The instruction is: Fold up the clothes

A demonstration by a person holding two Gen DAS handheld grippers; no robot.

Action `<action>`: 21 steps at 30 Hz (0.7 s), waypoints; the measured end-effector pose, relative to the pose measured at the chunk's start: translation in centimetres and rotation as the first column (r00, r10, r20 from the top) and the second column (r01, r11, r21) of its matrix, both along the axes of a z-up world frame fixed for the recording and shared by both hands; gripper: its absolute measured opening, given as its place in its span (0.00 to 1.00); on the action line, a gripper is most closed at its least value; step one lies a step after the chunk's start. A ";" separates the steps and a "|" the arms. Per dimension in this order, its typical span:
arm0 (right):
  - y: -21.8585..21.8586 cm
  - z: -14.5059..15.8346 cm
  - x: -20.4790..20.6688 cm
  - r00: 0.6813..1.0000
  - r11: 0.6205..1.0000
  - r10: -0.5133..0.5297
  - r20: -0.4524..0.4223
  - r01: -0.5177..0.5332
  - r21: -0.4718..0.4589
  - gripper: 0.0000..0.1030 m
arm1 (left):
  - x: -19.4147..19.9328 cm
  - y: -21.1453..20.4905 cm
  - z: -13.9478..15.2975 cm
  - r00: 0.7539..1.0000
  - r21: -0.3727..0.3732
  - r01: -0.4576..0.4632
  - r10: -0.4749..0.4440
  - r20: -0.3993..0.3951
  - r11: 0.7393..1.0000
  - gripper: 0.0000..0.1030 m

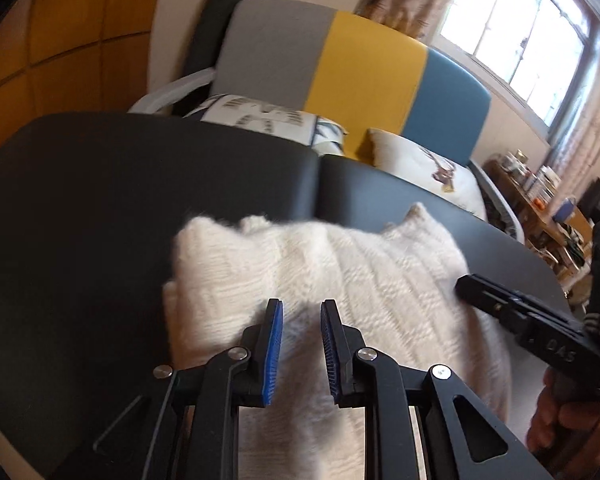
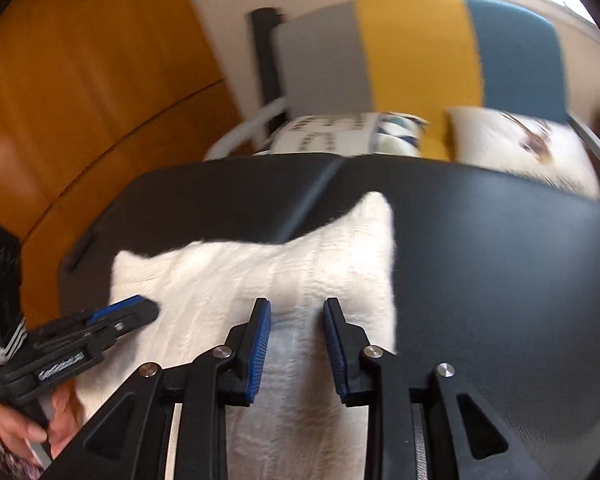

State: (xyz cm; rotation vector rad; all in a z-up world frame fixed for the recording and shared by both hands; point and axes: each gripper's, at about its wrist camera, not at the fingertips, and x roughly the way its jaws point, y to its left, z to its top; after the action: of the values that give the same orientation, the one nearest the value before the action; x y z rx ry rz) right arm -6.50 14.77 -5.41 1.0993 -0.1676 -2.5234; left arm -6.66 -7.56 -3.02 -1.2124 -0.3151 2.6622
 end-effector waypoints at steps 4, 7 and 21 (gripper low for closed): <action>-2.1 0.0 1.6 0.996 0.993 0.082 -0.032 -0.079 0.084 0.27 | 2.4 -1.9 -1.1 0.999 0.003 -0.033 0.033 -0.026 0.999 0.20; -0.3 0.7 5.0 0.996 0.999 0.032 -0.085 -0.031 0.012 0.24 | 3.5 -2.9 -2.8 0.998 0.025 -0.018 0.020 -0.052 1.000 0.20; 2.9 -1.9 16.9 1.000 0.999 -0.006 -0.011 0.007 0.039 0.08 | 9.0 -2.4 -1.3 0.994 0.052 -0.033 0.038 -0.106 0.998 0.20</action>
State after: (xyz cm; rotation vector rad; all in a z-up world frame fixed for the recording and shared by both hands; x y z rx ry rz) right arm 10.45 17.70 -7.32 1.1009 -0.1202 -2.5479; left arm 2.39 -10.00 -4.28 -1.0542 -0.3868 2.7200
